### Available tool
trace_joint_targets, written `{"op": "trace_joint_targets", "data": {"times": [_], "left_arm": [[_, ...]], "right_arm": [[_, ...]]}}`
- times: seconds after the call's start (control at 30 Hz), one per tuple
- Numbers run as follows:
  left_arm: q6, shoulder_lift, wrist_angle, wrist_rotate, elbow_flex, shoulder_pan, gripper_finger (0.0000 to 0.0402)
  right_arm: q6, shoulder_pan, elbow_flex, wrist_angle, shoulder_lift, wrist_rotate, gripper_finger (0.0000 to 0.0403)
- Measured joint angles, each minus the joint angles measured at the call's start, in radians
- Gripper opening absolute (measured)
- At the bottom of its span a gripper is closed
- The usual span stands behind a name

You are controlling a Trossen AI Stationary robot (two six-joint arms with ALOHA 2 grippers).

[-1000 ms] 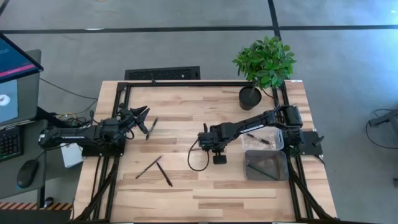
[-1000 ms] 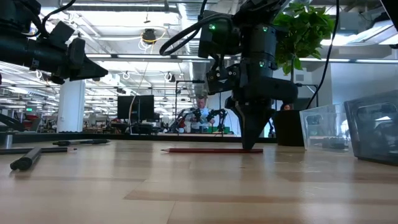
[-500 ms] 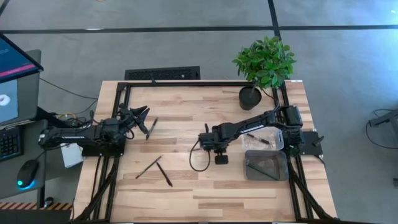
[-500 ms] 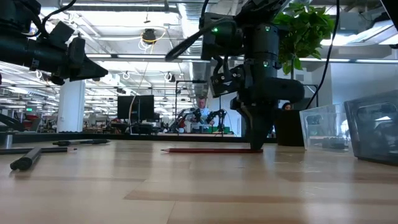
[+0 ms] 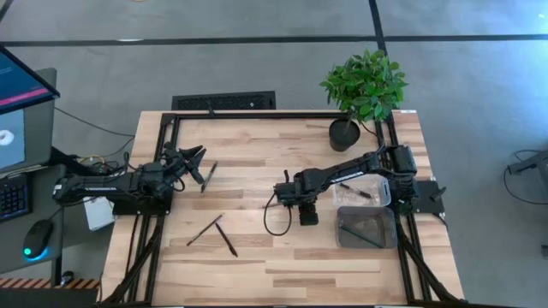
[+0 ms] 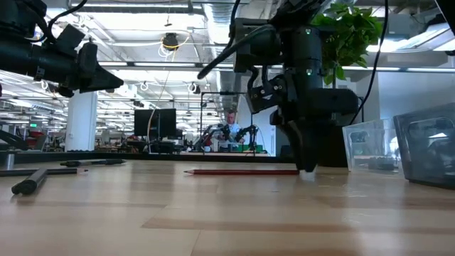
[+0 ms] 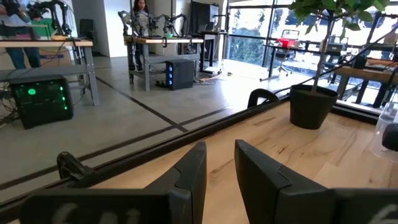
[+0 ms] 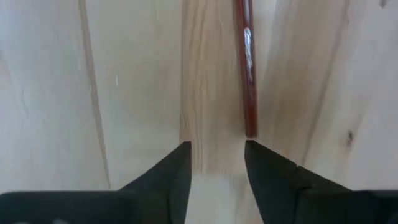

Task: Sort pens & pencils
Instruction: Put the brown pencil into the black transparent bin

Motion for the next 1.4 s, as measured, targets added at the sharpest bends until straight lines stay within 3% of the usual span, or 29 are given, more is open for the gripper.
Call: {"op": "trace_joint_targets", "data": {"times": [0.13,0.33,0.57,1.0,1.4], "left_arm": [[0.000,0.000,0.000,0.000,0.000,0.000,0.0073],[0.001,0.000,0.000,0.000,0.000,0.000,0.0073],[0.001,0.000,0.000,0.000,0.000,0.000,0.0073],[0.001,0.000,0.000,0.000,0.000,0.000,0.0073],[0.002,0.006,0.000,-0.001,0.000,0.000,0.0073]], "right_arm": [[-0.025,0.000,0.029,-0.049,-0.002,0.001,0.0192],[-0.142,-0.004,0.062,0.012,-0.002,0.005,0.0201],[-0.186,-0.029,0.064,0.144,-0.002,0.005,0.0192],[-0.186,-0.044,0.064,0.167,-0.002,-0.042,0.0176],[-0.186,-0.046,0.067,0.187,0.086,-0.045,0.0156]]}}
